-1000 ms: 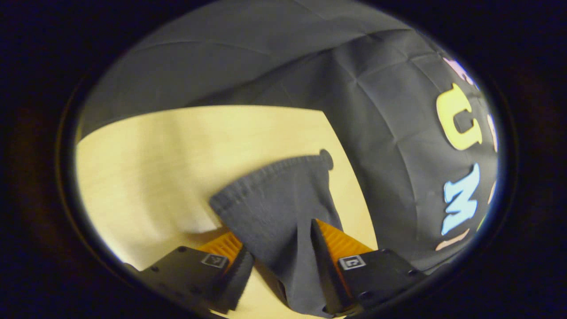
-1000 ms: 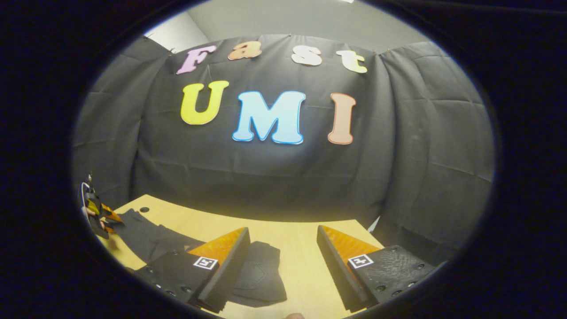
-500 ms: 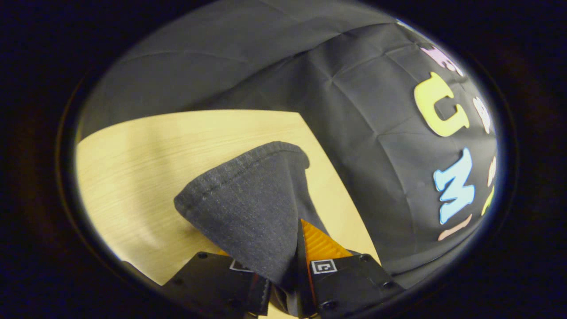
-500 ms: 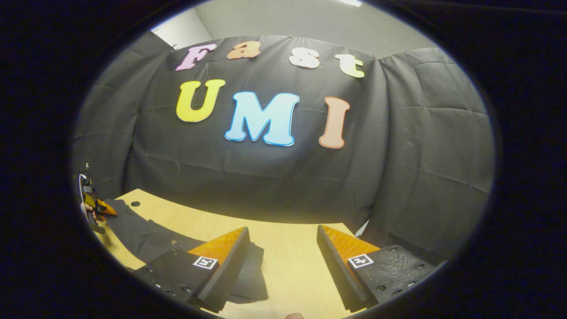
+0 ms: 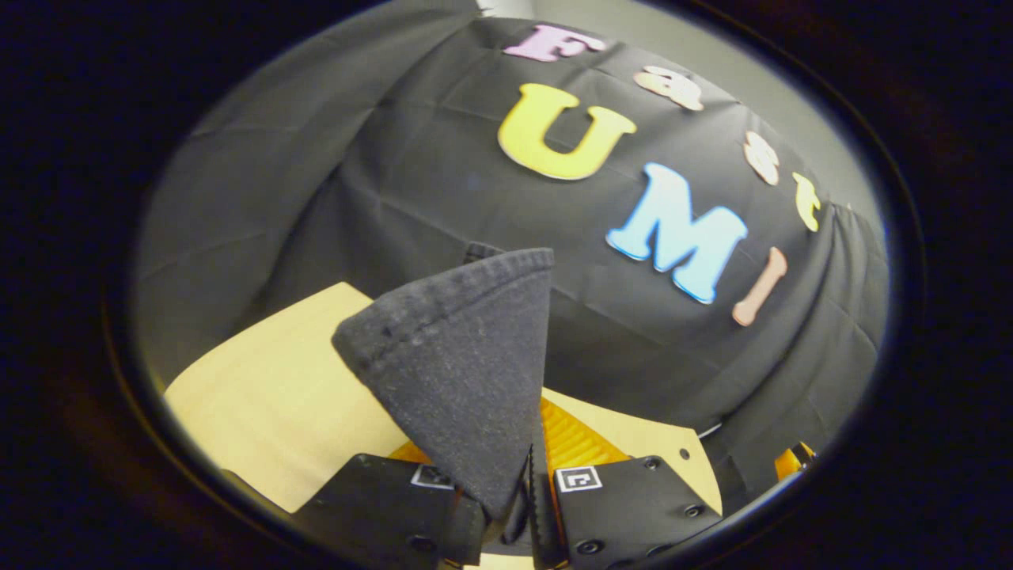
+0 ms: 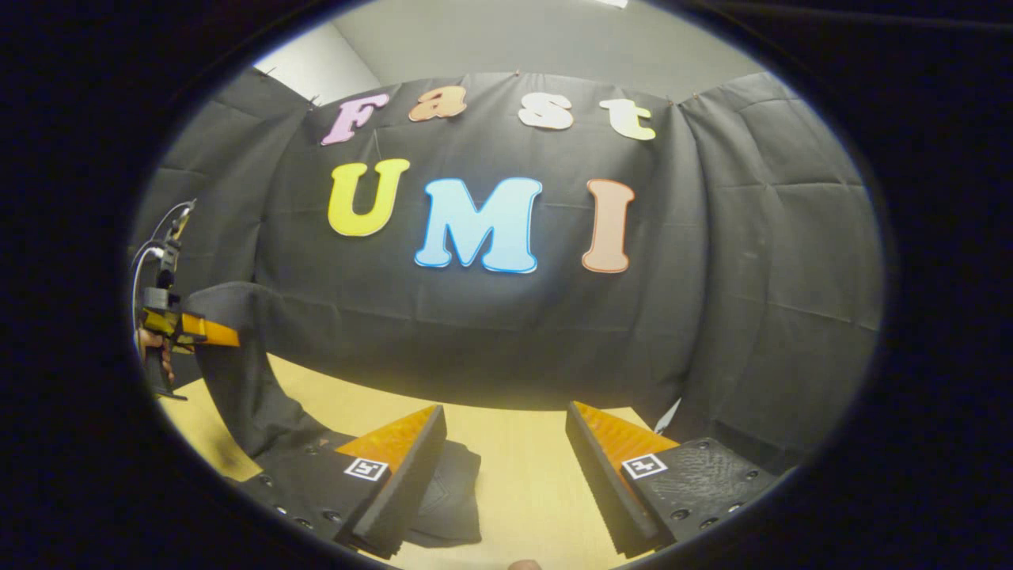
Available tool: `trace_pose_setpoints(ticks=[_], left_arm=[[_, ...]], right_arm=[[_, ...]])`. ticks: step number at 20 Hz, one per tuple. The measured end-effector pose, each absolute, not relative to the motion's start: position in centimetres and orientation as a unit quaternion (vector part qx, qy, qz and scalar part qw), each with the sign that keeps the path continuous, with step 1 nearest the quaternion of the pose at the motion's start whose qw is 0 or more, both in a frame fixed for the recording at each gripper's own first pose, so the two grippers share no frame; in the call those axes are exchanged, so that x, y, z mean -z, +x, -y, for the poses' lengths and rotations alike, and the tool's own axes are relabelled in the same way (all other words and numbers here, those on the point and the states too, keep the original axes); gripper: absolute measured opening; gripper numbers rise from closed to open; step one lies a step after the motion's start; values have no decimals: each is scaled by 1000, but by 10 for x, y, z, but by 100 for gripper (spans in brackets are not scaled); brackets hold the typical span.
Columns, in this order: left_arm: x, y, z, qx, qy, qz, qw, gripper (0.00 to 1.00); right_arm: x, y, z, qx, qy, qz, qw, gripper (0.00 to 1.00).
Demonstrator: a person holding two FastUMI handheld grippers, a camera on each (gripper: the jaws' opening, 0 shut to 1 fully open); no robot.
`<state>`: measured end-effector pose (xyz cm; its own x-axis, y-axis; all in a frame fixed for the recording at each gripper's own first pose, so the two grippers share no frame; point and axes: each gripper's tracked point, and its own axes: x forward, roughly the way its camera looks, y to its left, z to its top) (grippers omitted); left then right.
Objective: Grasp the waist and the cuffs of the jeans and fold them to make the two legs overlap; first hold the waist and fold one-third of the jeans toward the cuffs, then hold the cuffs and fold the remaining one-third in the same direction to finish folding.
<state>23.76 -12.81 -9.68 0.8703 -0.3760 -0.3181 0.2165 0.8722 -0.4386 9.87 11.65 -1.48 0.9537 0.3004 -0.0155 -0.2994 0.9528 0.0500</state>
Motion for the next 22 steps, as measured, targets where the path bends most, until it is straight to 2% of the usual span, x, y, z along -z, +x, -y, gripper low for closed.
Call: trace_pose_setpoints(ticks=[4, 9, 14, 15, 16, 17, 19, 22], left_arm=[[103, 193, 259, 191, -166, -211, 944, 31], [183, 149, 412, 216, -122, -276, 929, 31], [283, 121, 454, 223, -38, -341, 913, 31], [289, 112, 452, 224, -31, -347, 910, 44], [291, 107, 449, 225, -26, -349, 909, 62], [284, 101, 449, 229, -28, -346, 909, 67], [264, 91, 446, 235, -29, -330, 914, 99], [216, 70, 436, 246, -38, -294, 923, 99]], right_arm=[[26, 107, -92, -190, 29, -10, 981, 90], [46, 110, -64, -208, 34, -27, 977, 90], [59, 108, -51, -206, 37, -41, 977, 91], [61, 107, -50, -204, 38, -44, 977, 91], [62, 105, -50, -205, 40, -46, 977, 91], [61, 103, -50, -206, 41, -44, 977, 91], [55, 103, -47, -200, 44, -38, 978, 91], [46, 100, -48, -194, 59, -31, 979, 90]])
